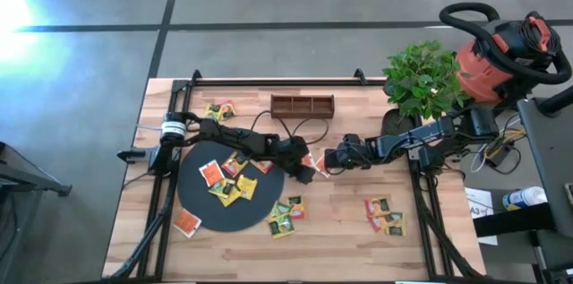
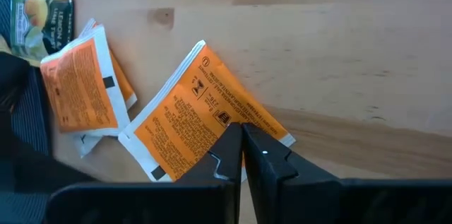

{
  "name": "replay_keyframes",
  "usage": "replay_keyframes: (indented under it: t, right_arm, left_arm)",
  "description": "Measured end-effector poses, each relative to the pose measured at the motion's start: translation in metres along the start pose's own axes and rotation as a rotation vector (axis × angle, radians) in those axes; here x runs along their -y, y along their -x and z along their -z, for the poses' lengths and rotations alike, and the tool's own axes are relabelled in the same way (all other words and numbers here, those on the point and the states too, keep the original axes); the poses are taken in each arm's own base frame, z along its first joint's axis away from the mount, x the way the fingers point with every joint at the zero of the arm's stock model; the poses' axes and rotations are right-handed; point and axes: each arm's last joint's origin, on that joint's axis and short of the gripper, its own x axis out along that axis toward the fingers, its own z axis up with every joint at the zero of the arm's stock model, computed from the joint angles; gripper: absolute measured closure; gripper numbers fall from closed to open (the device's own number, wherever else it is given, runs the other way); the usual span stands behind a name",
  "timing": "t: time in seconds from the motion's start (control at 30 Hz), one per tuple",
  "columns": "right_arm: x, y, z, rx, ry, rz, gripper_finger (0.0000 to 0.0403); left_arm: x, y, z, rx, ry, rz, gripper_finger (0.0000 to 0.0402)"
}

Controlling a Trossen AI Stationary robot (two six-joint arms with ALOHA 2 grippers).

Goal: Pick & Place Tea
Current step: Put the orange tea bag into the left section of the wooden organizer

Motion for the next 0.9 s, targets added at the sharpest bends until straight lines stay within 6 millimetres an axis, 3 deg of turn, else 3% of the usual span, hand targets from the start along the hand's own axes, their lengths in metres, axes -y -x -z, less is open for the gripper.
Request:
replay_keyframes:
  t: [0.47,0.9]
  right_arm:
    - [-0.003,0.0,0.001,0.012,-0.002,-0.03,0.0385]
    - [-0.009,0.0,0.0,0.02,-0.013,-0.092,0.0385]
  left_arm:
    - [-0.023,0.004,-0.017,0.184,0.247,-0.044,0.0278]
    - [-0.026,0.006,-0.023,0.221,0.269,-0.043,0.0278]
